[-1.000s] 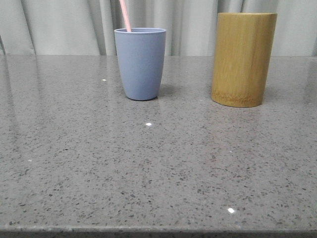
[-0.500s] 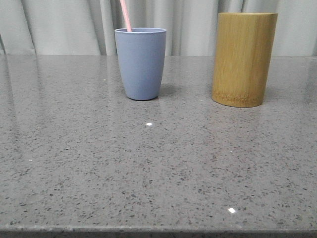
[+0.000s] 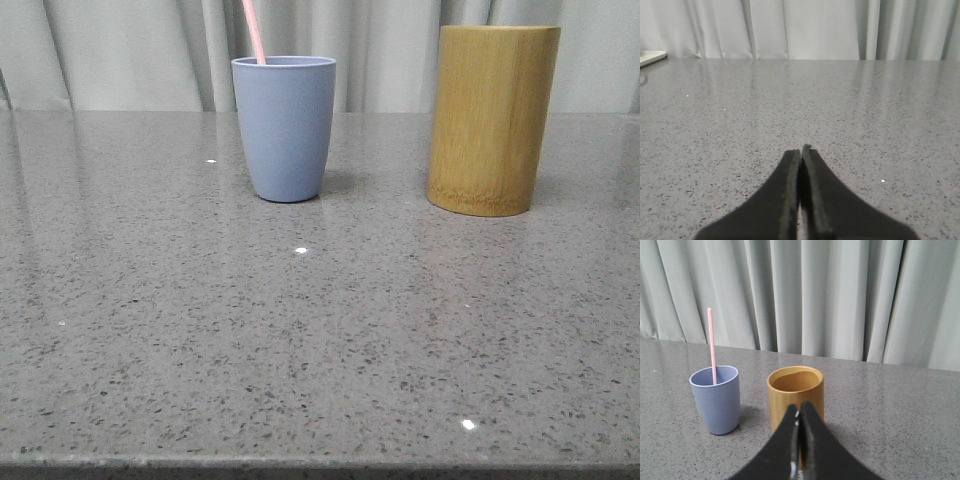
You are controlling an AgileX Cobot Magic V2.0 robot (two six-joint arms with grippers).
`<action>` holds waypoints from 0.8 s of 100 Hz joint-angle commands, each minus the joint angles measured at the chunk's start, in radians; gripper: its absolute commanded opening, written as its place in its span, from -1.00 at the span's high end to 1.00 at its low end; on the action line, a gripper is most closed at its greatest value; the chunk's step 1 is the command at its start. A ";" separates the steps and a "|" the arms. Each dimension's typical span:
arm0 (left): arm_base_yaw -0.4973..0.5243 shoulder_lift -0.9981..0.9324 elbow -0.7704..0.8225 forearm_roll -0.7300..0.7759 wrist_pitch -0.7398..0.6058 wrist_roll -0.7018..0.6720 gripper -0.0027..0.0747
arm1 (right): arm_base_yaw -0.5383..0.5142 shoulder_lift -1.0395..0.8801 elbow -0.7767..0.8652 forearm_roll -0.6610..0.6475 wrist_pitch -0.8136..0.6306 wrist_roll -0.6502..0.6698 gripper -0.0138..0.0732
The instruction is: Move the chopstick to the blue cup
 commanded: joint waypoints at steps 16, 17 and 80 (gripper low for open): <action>0.000 -0.037 0.010 -0.006 -0.086 -0.001 0.98 | -0.009 0.009 0.003 -0.009 -0.117 -0.010 0.84; 0.000 -0.037 0.010 -0.006 -0.086 -0.001 0.98 | -0.013 0.009 0.006 -0.009 -0.127 -0.010 0.84; 0.000 -0.037 0.010 -0.006 -0.086 -0.001 0.98 | -0.301 -0.170 0.374 -0.009 -0.326 -0.009 0.84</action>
